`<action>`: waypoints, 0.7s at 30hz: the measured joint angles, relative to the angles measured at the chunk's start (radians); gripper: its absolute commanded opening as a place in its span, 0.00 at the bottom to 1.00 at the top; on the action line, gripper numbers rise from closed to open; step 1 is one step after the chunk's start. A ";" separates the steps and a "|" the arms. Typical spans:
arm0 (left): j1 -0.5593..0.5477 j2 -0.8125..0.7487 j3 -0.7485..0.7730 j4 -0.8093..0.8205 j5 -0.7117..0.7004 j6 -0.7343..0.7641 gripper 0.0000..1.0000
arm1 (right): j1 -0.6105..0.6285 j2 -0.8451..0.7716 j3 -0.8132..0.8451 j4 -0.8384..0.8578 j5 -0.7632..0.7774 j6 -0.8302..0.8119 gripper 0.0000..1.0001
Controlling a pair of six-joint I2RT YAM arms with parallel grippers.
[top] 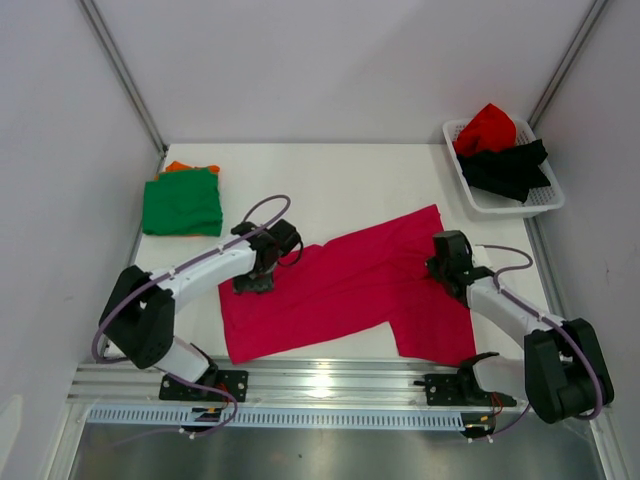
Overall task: Fold and stack the t-shirts
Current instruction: Fold the flattened tshirt in 1/3 of the way
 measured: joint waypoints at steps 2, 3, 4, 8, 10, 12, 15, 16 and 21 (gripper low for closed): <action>0.000 0.015 0.000 0.003 0.001 0.000 0.49 | 0.000 -0.018 0.000 -0.009 -0.003 0.000 0.00; 0.000 0.024 0.000 0.007 0.000 0.000 0.50 | 0.000 -0.031 0.000 -0.016 -0.005 0.000 0.00; 0.000 0.035 0.000 0.011 0.001 0.001 0.49 | 0.000 -0.045 0.000 -0.024 -0.007 0.000 0.00; 0.000 0.078 0.000 0.031 0.002 0.003 0.49 | 0.000 -0.103 -0.002 -0.055 -0.010 0.003 0.00; 0.000 0.097 0.001 0.044 0.005 0.008 0.49 | 0.000 -0.133 -0.005 -0.069 -0.010 0.004 0.00; 0.000 0.109 0.007 0.053 0.010 0.012 0.49 | 0.000 -0.163 -0.014 -0.083 -0.011 0.007 0.00; 0.000 0.117 0.018 0.069 0.011 0.020 0.49 | 0.000 -0.197 -0.024 -0.113 -0.011 0.011 0.00; 0.000 0.119 0.021 0.073 0.011 0.022 0.49 | 0.000 -0.203 -0.026 -0.118 -0.011 0.011 0.00; 0.000 0.120 0.037 0.081 0.009 0.036 0.49 | 0.004 -0.223 -0.040 -0.143 -0.011 0.018 0.00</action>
